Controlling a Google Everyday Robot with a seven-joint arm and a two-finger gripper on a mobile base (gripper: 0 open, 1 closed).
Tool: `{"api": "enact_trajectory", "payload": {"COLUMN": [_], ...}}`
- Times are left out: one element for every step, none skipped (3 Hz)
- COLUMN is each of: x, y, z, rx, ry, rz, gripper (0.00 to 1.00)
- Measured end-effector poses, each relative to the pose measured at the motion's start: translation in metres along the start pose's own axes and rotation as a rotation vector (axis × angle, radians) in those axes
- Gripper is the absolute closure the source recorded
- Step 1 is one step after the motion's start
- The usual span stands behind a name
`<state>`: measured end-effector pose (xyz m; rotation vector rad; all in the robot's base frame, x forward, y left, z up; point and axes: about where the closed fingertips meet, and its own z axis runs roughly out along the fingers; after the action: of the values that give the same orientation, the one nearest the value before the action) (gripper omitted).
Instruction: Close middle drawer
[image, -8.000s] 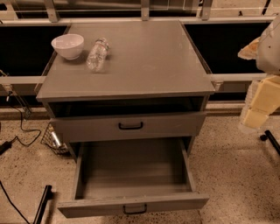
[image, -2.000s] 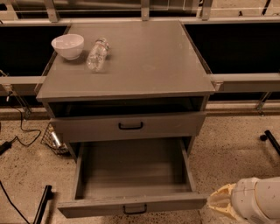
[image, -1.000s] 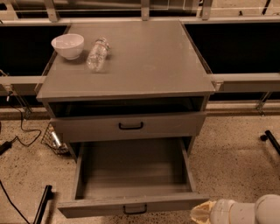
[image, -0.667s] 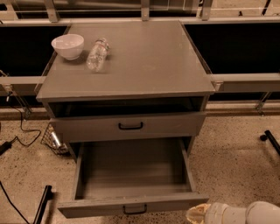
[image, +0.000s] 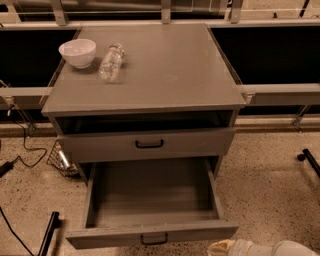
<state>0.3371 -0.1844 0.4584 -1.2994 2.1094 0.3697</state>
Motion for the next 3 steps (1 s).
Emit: {"api": "enact_trajectory", "payload": {"x": [0.008, 0.010, 0.011], "y": [0.002, 0.005, 0.006], "z": [0.014, 0.025, 0.034], "rx": [0.003, 0.000, -0.002], "ry": [-0.022, -0.046, -0.064], "rz": [0.012, 0.016, 0.014], "gripper": [1.00, 1.00, 1.00]}}
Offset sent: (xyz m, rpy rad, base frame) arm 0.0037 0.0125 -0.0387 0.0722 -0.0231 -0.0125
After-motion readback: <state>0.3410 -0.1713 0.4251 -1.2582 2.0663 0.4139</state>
